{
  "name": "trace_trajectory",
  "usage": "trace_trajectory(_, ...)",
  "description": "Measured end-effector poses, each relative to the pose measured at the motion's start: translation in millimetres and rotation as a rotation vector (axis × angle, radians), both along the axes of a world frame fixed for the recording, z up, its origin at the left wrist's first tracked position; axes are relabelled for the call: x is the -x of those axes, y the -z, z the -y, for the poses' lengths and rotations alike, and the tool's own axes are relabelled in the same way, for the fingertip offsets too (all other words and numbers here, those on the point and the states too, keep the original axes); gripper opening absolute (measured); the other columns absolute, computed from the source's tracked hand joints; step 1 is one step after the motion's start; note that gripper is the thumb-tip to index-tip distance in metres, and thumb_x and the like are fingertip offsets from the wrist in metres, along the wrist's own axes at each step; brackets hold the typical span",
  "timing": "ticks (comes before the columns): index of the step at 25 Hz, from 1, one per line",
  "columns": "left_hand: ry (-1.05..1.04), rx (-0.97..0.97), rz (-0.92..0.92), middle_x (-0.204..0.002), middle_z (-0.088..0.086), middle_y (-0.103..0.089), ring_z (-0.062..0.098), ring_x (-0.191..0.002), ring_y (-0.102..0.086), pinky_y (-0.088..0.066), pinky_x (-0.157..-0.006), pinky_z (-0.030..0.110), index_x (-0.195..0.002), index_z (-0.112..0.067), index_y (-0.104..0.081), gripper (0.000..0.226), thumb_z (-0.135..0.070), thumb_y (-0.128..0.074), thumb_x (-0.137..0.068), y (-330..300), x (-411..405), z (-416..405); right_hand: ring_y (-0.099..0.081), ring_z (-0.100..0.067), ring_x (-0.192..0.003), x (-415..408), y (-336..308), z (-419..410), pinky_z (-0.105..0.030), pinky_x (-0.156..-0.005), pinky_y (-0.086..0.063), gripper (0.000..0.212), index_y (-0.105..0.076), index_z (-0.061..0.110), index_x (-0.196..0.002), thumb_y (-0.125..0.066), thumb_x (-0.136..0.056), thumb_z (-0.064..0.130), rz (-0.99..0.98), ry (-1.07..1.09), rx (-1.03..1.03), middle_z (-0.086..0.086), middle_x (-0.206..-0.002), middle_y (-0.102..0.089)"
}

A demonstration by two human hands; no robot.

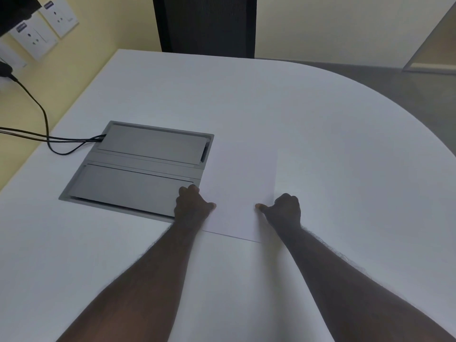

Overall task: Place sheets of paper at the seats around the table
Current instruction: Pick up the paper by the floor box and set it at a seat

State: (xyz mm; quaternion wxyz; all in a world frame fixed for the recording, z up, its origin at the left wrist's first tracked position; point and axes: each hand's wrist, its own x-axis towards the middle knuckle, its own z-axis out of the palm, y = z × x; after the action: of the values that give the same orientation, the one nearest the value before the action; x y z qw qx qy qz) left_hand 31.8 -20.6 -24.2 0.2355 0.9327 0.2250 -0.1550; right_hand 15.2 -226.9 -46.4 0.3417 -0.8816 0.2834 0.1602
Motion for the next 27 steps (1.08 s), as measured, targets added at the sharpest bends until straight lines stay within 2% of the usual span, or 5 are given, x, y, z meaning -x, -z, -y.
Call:
trace_trajectory(4,-0.036,-0.025,-0.004,-0.126,0.008,-0.046,0.028,-0.116,-0.054,-0.049,-0.094,0.041,-0.124,-0.014,-0.051,0.06,-0.028,-0.08,-0.073,-0.2,0.6,4.3,-0.063,-0.034,-0.096,-2.4,-1.4,-10.9,-0.034,-0.068,-0.051,0.028,-0.059,0.004,-0.092,-0.074,-0.075,0.021,-0.01,0.031,0.053,-0.013,-0.106,-0.057)
trace_trajectory(10,-0.079,0.007,-0.001,-0.126,0.007,-0.047,0.029,-0.115,-0.055,-0.049,-0.091,0.041,-0.121,-0.015,-0.053,0.058,-0.024,-0.082,-0.072,4.7,-3.1,4.6,-0.067,-0.032,-0.09,-8.9,3.6,-13.9,-0.03,-0.064,-0.047,0.013,-0.053,0.007,-0.08,-0.065,-0.075,0.009,-0.024,0.127,0.003,-0.017,-0.103,-0.066)
trace_trajectory(14,-0.082,0.019,0.018,-0.125,0.006,-0.047,0.028,-0.115,-0.055,-0.048,-0.09,0.04,-0.122,-0.017,-0.052,0.06,-0.023,-0.083,-0.071,9.5,-5.8,3.8,-0.06,-0.03,-0.072,-8.2,7.9,-10.9,-0.023,-0.053,-0.039,0.014,-0.057,0.005,-0.076,-0.066,-0.073,0.016,0.014,0.153,-0.038,-0.015,-0.085,-0.062)
trace_trajectory(19,-0.067,0.024,0.005,-0.126,0.005,-0.047,0.027,-0.116,-0.054,-0.047,-0.089,0.039,-0.124,-0.018,-0.049,0.062,-0.022,-0.082,-0.071,12.7,-9.9,1.8,-0.034,-0.015,-0.041,-7.3,11.4,-6.6,-0.022,-0.04,-0.022,0.039,-0.034,0.014,-0.05,-0.065,-0.073,0.015,0.115,0.144,0.007,0.002,-0.045,-0.034)
trace_trajectory(27,-0.055,0.018,-0.017,-0.129,0.006,-0.046,0.028,-0.117,-0.054,-0.048,-0.091,0.04,-0.13,-0.018,-0.047,0.07,-0.022,-0.083,-0.07,11.8,-12.1,0.4,-0.057,-0.024,-0.071,-7.5,16.5,-7.1,-0.028,-0.064,-0.041,0.009,-0.058,0.009,-0.073,-0.065,-0.076,0.014,0.196,0.232,-0.056,-0.002,-0.074,-0.06)
